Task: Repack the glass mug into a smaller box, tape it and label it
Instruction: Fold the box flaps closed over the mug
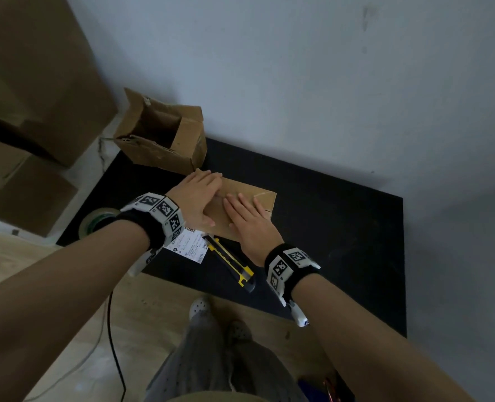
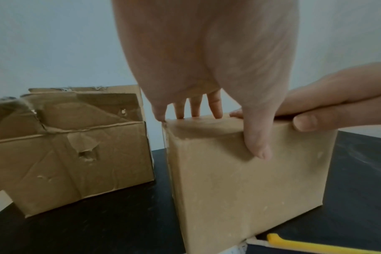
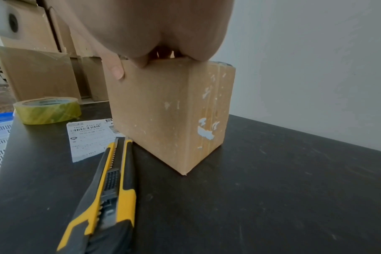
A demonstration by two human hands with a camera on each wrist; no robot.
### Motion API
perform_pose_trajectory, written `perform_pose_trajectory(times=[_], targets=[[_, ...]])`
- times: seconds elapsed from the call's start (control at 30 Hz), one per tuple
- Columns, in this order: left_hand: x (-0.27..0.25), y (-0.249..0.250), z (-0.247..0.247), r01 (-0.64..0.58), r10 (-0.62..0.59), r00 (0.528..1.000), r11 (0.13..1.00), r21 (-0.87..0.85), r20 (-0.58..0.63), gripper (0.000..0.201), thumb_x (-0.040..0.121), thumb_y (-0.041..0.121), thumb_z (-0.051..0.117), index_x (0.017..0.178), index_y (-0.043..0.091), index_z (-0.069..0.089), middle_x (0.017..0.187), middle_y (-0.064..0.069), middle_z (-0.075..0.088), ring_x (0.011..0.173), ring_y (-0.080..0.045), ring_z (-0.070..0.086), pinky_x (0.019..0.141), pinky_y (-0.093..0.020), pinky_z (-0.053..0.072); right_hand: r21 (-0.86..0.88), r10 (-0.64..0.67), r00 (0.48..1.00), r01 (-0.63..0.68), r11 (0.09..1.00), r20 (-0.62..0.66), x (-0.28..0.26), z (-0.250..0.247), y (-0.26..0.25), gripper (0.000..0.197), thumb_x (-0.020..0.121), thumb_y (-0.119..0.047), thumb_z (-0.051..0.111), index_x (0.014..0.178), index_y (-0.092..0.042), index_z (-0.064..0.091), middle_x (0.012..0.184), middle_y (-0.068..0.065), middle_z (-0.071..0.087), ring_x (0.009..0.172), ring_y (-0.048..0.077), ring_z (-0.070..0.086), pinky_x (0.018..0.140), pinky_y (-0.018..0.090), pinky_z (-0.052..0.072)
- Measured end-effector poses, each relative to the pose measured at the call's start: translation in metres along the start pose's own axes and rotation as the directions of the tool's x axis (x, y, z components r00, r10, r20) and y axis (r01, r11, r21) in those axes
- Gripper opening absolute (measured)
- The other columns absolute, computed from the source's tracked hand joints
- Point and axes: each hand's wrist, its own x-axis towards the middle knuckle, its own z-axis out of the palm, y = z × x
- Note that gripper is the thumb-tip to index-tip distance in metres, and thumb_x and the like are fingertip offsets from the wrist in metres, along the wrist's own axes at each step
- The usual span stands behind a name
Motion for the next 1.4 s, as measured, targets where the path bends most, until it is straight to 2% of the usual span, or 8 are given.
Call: perform_pose_trajectory(times=[0.2, 0.4, 0.5, 0.63, 0.8, 0.97, 1.13, 1.4], targets=[[-0.013, -0.017, 0.000, 0.002, -0.002, 1.000, 1.000, -0.017, -0.002, 0.083, 0.083, 0.037, 0.064, 0.146, 0.011, 0.017, 0.156, -0.002, 0.017, 0.145, -0.015, 0.009, 0.118, -0.034, 0.008, 0.038, 0.033, 0.999, -0.034, 0.999, 0.034, 0.013, -0.004, -0.009, 0.051, 0.102, -0.022, 0.031, 0.151, -0.015, 0.015, 0.159, 0.001, 0.014, 0.147, 0.019, 0.005, 0.116, 0.034, -0.007], [-0.026, -0.030, 0.020, -0.088, 0.088, 0.996, 0.996, 0.000, -0.027, 0.065, 0.097, 0.041, 0.037, 0.149, 0.026, 0.000, 0.157, 0.010, -0.007, 0.144, -0.010, -0.009, 0.118, -0.037, 0.000, -0.004, 0.132, 0.982, -0.133, 0.991, -0.132, 0.015, -0.001, -0.014, 0.052, 0.094, -0.036, 0.043, 0.142, -0.019, 0.040, 0.152, 0.006, 0.033, 0.142, 0.024, 0.025, 0.118, 0.045, 0.016], [-0.026, -0.034, 0.024, -0.103, 0.101, 0.995, 0.989, -0.106, -0.025, 0.066, 0.097, 0.038, 0.039, 0.149, 0.025, 0.001, 0.156, 0.009, -0.011, 0.142, -0.010, -0.017, 0.119, -0.045, 0.008, 0.125, 0.307, 0.940, -0.290, 0.949, -0.148, 0.006, 0.001, -0.011, 0.066, 0.090, -0.046, 0.053, 0.147, -0.028, 0.027, 0.159, 0.004, 0.008, 0.146, 0.025, 0.004, 0.117, 0.041, 0.004], [-0.029, -0.026, 0.027, 0.045, -0.055, 0.997, 0.986, -0.158, -0.062, 0.066, 0.094, 0.036, 0.047, 0.146, 0.040, 0.007, 0.148, -0.003, -0.038, 0.135, -0.025, -0.034, 0.112, -0.050, -0.001, 0.563, 0.533, 0.842, -0.481, 0.672, 0.082, -0.003, -0.008, -0.006, 0.090, 0.081, -0.038, 0.069, 0.149, -0.035, 0.010, 0.156, -0.005, -0.019, 0.145, 0.023, 0.004, 0.114, 0.039, 0.021], [-0.032, -0.016, 0.022, 0.156, -0.173, 0.985, 0.872, -0.464, 0.006, 0.065, 0.092, 0.024, 0.055, 0.144, 0.044, 0.022, 0.151, -0.001, -0.031, 0.144, -0.025, 0.006, 0.115, -0.039, 0.021, 0.728, 0.606, 0.772, -0.527, 0.440, 0.192, -0.005, -0.006, 0.003, 0.109, 0.074, -0.032, 0.078, 0.150, -0.031, -0.001, 0.155, -0.002, 0.020, 0.139, 0.017, 0.028, 0.114, 0.039, 0.030], [-0.030, -0.015, 0.013, 0.149, -0.219, 0.975, 0.763, -0.628, -0.034, 0.063, 0.087, 0.014, 0.063, 0.140, 0.036, 0.038, 0.156, 0.005, -0.015, 0.142, -0.014, 0.012, 0.109, -0.022, 0.020, 0.814, 0.613, 0.747, -0.510, 0.278, 0.258, 0.000, -0.015, 0.015, 0.104, 0.074, -0.025, 0.078, 0.151, -0.024, 0.008, 0.150, 0.000, 0.032, 0.136, 0.019, 0.035, 0.111, 0.041, 0.035], [-0.041, -0.029, 0.007, 0.140, -0.257, 0.962, 0.746, -0.652, -0.088, 0.060, 0.082, 0.016, 0.070, 0.134, 0.033, 0.047, 0.157, 0.006, -0.004, 0.144, -0.016, 0.012, 0.114, -0.030, 0.020, 0.833, 0.600, 0.758, -0.487, 0.262, 0.255, 0.007, -0.024, 0.009, 0.096, 0.071, -0.019, 0.080, 0.148, -0.022, 0.022, 0.146, 0.000, 0.039, 0.134, 0.019, 0.039, 0.108, 0.046, 0.039], [-0.068, -0.078, -0.002, 0.086, -0.243, 0.959, 0.738, -0.669, -0.145, 0.056, 0.085, 0.015, 0.066, 0.135, 0.030, 0.048, 0.158, 0.001, -0.001, 0.143, -0.014, 0.013, 0.109, -0.021, 0.016, 0.857, 0.598, 0.770, -0.448, 0.255, 0.224, 0.046, -0.022, -0.030, 0.094, 0.070, -0.010, 0.080, 0.146, -0.021, 0.025, 0.142, 0.000, 0.043, 0.129, 0.017, 0.044, 0.105, 0.041, 0.044]])
